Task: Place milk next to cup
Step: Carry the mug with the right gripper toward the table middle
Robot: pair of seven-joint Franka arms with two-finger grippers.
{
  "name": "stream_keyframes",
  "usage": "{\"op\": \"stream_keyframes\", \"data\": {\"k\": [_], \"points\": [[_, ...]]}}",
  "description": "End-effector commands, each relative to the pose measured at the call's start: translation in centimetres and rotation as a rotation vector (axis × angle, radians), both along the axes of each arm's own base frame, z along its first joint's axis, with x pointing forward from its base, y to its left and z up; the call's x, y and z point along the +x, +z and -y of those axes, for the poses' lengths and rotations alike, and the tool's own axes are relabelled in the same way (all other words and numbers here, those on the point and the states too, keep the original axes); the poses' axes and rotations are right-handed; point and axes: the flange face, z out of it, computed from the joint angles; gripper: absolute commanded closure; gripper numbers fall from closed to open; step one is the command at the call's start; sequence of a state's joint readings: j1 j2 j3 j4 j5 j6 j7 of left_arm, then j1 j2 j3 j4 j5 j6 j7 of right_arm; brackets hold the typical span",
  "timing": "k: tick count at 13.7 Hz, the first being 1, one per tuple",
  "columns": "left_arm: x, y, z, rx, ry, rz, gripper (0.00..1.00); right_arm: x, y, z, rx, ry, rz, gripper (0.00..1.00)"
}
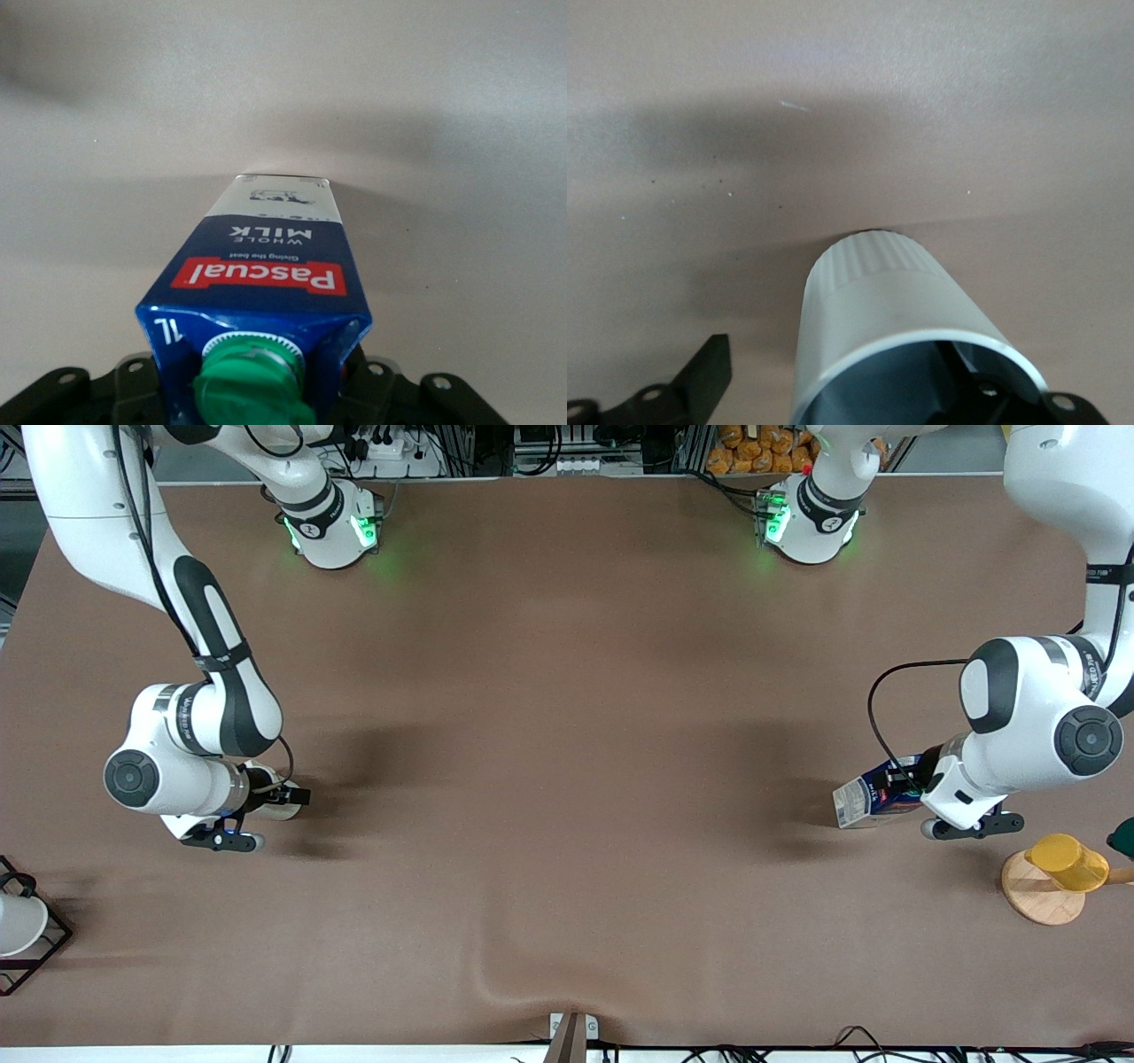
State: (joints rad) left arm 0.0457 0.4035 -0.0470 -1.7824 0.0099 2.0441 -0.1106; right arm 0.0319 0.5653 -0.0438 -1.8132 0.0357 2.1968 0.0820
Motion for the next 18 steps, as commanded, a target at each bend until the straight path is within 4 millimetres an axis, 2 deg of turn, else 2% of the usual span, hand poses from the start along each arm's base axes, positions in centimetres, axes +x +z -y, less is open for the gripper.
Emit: {"op": "stream_keyframes", "data": {"k": [1, 2, 3, 6, 8, 9, 10, 11, 13, 18], "points": [[0.2, 0.5, 0.1, 0.017, -0.018, 0.018, 0.3, 0.0, -0.9, -0.5, 0.003, 0.006, 0.001, 0.73], [0.3, 0.8, 0.1, 0.017, -0.02, 0.022, 0.32, 0.0, -1.0, -0.6, 0.004, 0.007, 0.001, 0.86], [0.4, 1.2, 0.1, 0.019, -0.021, 0.03, 0.34, 0.0, -0.9, -0.5, 0.004, 0.006, 0.002, 0.92], [0.4, 1.3, -0.1, 0.033, -0.044, 0.03, 0.39, 0.1, -0.6, -0.5, 0.004, 0.006, 0.007, 0.97], [0.4, 1.4, -0.1, 0.033, -0.045, 0.031, 0.46, 0.2, -0.2, -0.5, 0.004, 0.003, 0.013, 1.0], [0.4, 1.1, 0.0, 0.032, -0.047, 0.027, 0.53, 0.3, 0.0, -0.4, 0.004, 0.001, 0.016, 1.0], [0.4, 1.4, 0.0, 0.033, -0.045, 0.031, 0.67, 0.3, 0.2, -0.3, 0.004, 0.0, 0.019, 1.0], [0.4, 1.4, 0.1, 0.033, -0.047, 0.032, 0.74, 0.5, 0.6, -0.3, 0.006, -0.001, 0.024, 1.0], [0.6, 1.9, 0.1, 0.033, -0.044, 0.042, 0.74, 0.7, 1.9, -0.2, 0.006, -0.004, 0.042, 1.0], [1.6, 5.4, -0.5, 0.036, -0.033, 0.088, 0.71, 2.2, 6.6, 0.3, 0.005, -0.004, 0.102, 1.0]]}}
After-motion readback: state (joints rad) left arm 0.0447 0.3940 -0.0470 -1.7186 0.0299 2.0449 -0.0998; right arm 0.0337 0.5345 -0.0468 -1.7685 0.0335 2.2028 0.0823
